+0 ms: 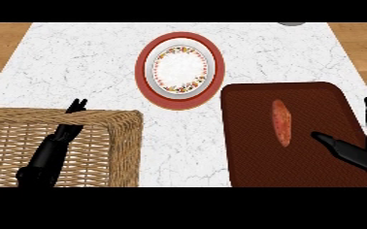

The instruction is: Pick the sweet potato from the tray and place it in the plate

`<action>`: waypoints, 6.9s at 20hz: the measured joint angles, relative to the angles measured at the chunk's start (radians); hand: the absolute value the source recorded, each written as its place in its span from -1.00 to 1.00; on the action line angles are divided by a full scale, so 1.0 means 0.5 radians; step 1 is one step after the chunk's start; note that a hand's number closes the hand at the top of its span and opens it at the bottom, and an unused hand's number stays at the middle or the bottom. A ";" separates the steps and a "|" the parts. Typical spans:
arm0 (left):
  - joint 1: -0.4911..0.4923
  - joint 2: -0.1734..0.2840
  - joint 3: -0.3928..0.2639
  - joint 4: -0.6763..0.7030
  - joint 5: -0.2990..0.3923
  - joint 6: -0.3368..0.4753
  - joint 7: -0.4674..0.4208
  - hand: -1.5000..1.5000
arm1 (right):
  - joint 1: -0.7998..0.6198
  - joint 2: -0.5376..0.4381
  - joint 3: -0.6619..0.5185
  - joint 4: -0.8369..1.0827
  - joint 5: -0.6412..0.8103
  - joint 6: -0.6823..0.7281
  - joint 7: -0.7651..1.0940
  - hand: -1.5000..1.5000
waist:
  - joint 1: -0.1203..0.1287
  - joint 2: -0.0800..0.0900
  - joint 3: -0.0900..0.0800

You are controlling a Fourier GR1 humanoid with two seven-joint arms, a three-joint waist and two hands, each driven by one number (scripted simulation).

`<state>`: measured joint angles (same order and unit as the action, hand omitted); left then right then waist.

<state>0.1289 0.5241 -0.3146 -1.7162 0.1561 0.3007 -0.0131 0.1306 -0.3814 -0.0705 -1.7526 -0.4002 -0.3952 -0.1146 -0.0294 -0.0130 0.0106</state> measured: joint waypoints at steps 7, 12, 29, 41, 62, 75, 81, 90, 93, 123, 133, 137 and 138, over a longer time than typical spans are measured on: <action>-0.008 0.036 0.023 0.014 -0.014 -0.021 -0.075 0.00 | 0.153 -0.421 0.107 -0.184 0.157 0.098 0.529 -1.00 | 0.035 0.012 -0.003; -0.048 0.034 0.000 0.052 -0.029 -0.029 -0.092 0.00 | 0.056 -0.655 0.118 -0.181 0.134 0.217 0.910 -1.00 | 0.063 0.019 0.002; -0.106 0.040 -0.021 0.128 0.013 -0.079 -0.128 0.00 | -0.302 -0.835 0.463 0.302 0.228 0.808 1.201 -1.00 | 0.096 0.022 0.017; -0.090 0.045 -0.014 0.155 0.024 -0.076 -0.194 0.00 | -0.486 -0.675 0.583 0.632 0.312 1.037 1.075 -1.00 | 0.083 0.016 0.025; -0.064 0.084 -0.013 0.131 0.056 -0.069 -0.181 0.00 | -0.656 -0.375 0.602 1.097 0.593 1.001 0.732 1.00 | 0.063 -0.001 0.005; -0.238 0.095 -0.042 0.137 0.041 -0.070 -0.121 0.00 | -1.487 -0.855 0.906 1.420 1.310 1.336 0.162 1.00 | 0.426 0.146 -0.007; -0.257 0.113 -0.058 0.170 0.032 -0.054 -0.100 0.00 | -1.751 -0.841 0.859 1.710 1.480 1.119 -0.183 1.00 | 0.413 0.152 -0.003; -0.209 0.139 -0.051 0.221 0.058 -0.010 -0.091 0.00 | -2.072 -0.727 0.636 2.029 1.430 0.836 -0.849 1.00 | 0.327 0.120 0.006; -0.186 0.145 -0.048 0.226 0.058 0.014 -0.091 0.00 | -2.189 -0.684 0.583 2.134 1.360 0.939 -1.087 1.00 | 0.301 0.104 0.005; -0.048 0.167 0.019 0.272 0.106 0.038 -0.181 0.00 | -2.903 0.506 0.783 2.963 1.670 1.085 -1.027 1.00 | 0.155 0.050 0.019; -0.056 0.173 0.017 0.259 0.102 0.033 -0.195 0.00 | -2.872 0.729 0.682 3.203 1.614 1.032 -0.773 -1.00 | 0.171 0.060 0.013; -0.059 0.176 0.009 0.267 0.093 0.048 -0.187 0.00 | -2.879 0.745 0.574 3.200 1.520 1.013 -0.783 -1.00 | 0.166 0.061 0.016; -0.050 0.179 0.014 0.257 0.096 0.044 -0.198 0.00 | -2.881 0.739 0.527 3.198 1.478 1.016 -0.785 -1.00 | 0.165 0.060 0.014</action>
<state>0.1041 0.6138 -0.3075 -1.5879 0.2041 0.3229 -0.1121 -1.3102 -0.0118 0.1930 -0.1536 0.3386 0.1126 -0.5071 0.0533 0.0168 0.0175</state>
